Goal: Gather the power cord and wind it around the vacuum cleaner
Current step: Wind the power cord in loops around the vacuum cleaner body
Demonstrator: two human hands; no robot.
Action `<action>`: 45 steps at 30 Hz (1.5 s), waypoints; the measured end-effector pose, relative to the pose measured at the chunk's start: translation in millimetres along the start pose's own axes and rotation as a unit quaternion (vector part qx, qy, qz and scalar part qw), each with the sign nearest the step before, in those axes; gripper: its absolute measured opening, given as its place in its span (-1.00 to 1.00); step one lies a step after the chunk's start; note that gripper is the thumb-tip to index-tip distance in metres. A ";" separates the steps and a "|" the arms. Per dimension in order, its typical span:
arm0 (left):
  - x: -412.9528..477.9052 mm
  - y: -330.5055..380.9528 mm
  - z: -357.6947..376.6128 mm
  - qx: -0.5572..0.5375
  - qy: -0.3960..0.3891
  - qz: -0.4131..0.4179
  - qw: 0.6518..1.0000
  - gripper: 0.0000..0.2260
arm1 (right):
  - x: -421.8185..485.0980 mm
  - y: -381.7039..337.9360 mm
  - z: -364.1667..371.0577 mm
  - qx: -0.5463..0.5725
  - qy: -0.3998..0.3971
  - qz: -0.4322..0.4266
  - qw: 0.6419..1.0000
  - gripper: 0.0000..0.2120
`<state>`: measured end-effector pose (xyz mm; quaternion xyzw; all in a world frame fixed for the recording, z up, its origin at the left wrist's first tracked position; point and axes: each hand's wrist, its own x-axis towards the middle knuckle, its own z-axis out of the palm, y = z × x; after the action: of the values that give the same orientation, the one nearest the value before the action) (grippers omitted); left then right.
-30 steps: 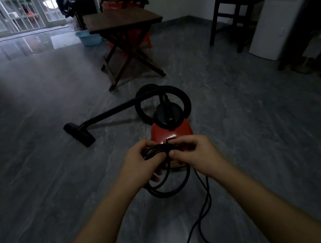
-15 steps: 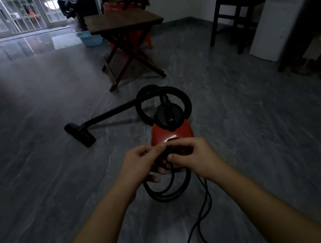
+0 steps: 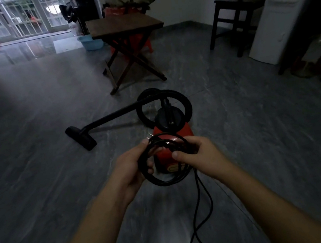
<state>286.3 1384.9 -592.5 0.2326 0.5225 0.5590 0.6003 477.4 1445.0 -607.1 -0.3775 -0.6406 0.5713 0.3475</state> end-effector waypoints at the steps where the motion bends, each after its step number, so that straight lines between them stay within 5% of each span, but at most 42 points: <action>1: 1.2 0.3 -0.8 -0.028 -0.008 -0.009 1.000 -0.77 | -0.3 0.8 -0.5 -0.012 -0.005 0.002 1.000 -0.73; 7: 4.2 -1.8 -2.6 -0.087 -0.029 -0.023 0.996 -0.81 | 3.7 7.8 2.2 -0.062 0.035 -0.011 0.997 -0.79; 14: -1.5 1.0 1.4 0.123 0.042 0.032 0.991 -0.81 | 5.2 14.9 -3.0 -0.118 0.024 0.014 0.993 -0.80; 18: 5.9 -13.8 -7.2 0.374 0.065 0.169 0.910 -0.59 | 2.4 13.8 -6.1 -0.152 -0.010 0.035 0.988 -0.78; 21: 6.0 -19.0 -10.4 0.477 0.007 0.248 0.843 -0.45 | -0.8 10.6 -6.8 -0.171 -0.050 0.063 0.982 -0.77; 27: 8.2 -21.0 -15.6 0.545 -0.025 0.274 0.792 -0.80 | -5.2 -5.2 -6.9 -0.103 -0.066 0.078 0.989 -0.80; 35: -0.1 -17.3 -13.0 0.599 -0.036 0.252 0.759 -0.90 | -5.5 -10.4 -8.4 -0.061 -0.071 0.079 0.993 -0.79; 45: 4.7 -17.4 -8.9 0.538 0.072 0.270 0.795 -0.96 | -2.5 -6.8 -9.8 -0.037 -0.033 0.062 0.997 -0.83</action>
<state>285.0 1381.8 -612.3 0.6085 0.6969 0.3423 0.1636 486.6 1447.0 -599.4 -0.4097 -0.6479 0.5799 0.2758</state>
